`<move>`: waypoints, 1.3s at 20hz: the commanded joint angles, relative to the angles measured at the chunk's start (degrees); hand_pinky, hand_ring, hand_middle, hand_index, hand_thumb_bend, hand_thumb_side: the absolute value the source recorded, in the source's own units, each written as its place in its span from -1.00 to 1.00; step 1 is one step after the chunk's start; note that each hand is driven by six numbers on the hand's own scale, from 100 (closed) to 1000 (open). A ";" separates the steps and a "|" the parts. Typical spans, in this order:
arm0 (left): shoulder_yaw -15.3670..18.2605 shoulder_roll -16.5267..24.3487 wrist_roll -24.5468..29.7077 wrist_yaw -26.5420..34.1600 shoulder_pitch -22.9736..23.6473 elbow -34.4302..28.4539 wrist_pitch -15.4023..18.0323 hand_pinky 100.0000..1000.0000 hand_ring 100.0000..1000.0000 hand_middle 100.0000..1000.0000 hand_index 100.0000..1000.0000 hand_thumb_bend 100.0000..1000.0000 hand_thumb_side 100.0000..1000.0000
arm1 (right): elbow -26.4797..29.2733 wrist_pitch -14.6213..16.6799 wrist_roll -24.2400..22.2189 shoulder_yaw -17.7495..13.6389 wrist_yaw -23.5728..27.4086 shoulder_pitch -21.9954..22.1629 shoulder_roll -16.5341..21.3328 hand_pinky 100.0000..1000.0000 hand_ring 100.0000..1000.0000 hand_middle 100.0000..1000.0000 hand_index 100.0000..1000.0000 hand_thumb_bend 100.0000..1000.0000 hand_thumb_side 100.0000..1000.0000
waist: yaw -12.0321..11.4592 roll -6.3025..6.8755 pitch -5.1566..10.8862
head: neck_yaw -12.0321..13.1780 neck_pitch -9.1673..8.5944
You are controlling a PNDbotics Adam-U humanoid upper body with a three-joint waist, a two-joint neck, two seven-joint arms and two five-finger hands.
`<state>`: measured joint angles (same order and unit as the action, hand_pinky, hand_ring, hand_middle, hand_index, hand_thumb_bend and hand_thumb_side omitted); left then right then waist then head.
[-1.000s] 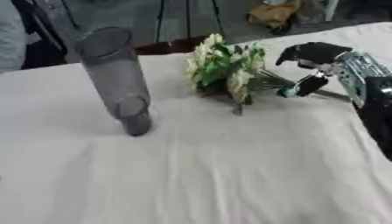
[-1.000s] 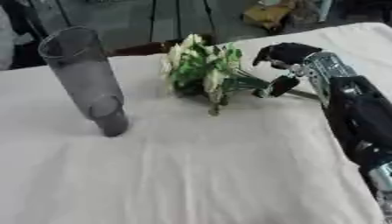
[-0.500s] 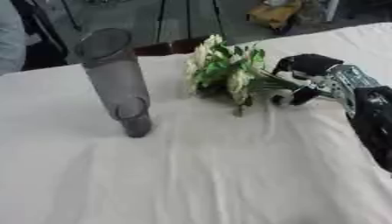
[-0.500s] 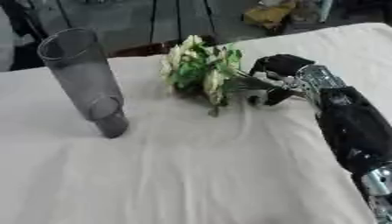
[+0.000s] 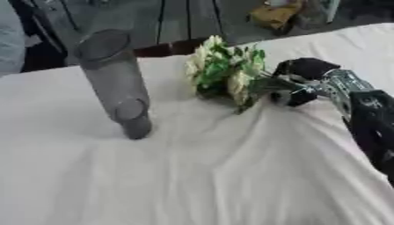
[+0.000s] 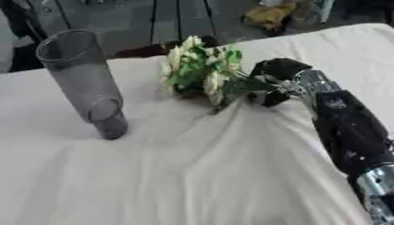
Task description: Arrange flowers into the vase.
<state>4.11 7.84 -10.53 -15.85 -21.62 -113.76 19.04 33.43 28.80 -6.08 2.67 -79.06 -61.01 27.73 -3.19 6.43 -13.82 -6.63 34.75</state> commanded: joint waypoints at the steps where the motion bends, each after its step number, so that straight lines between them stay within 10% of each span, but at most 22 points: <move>1: 0.11 0.21 0.21 0.05 -0.39 -0.83 0.01 0.43 0.78 0.80 0.95 -1.00 1.00 | -0.17 -0.06 -0.30 -0.18 -0.06 -1.07 0.40 0.18 0.43 0.36 0.48 -0.54 -0.05 | -0.04 -0.15 0.62 | 0.01 -0.48; 16: -0.01 -0.04 0.82 0.20 -0.22 -0.83 -0.24 0.43 0.78 0.80 0.95 -1.00 1.00 | -3.60 -2.51 -2.33 -1.11 -1.10 -2.92 -2.39 -0.79 -0.69 -0.84 -0.49 -1.00 -0.11 | -0.40 0.10 0.38 | -0.30 -0.88; 26: -0.02 -0.15 1.29 0.26 -0.20 -0.83 -0.44 0.43 0.78 0.80 0.95 -1.00 1.00 | -5.88 -1.27 -1.87 -1.75 -2.43 -3.47 -3.22 -1.00 -1.00 -1.00 -1.00 -1.00 -0.23 | -0.57 0.14 0.17 | -0.25 -0.74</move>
<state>4.09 7.42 -9.51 -15.68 -21.49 -113.76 18.56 28.67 27.22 -7.73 0.93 -80.76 -64.30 24.65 -3.57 6.63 -14.16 -6.91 34.49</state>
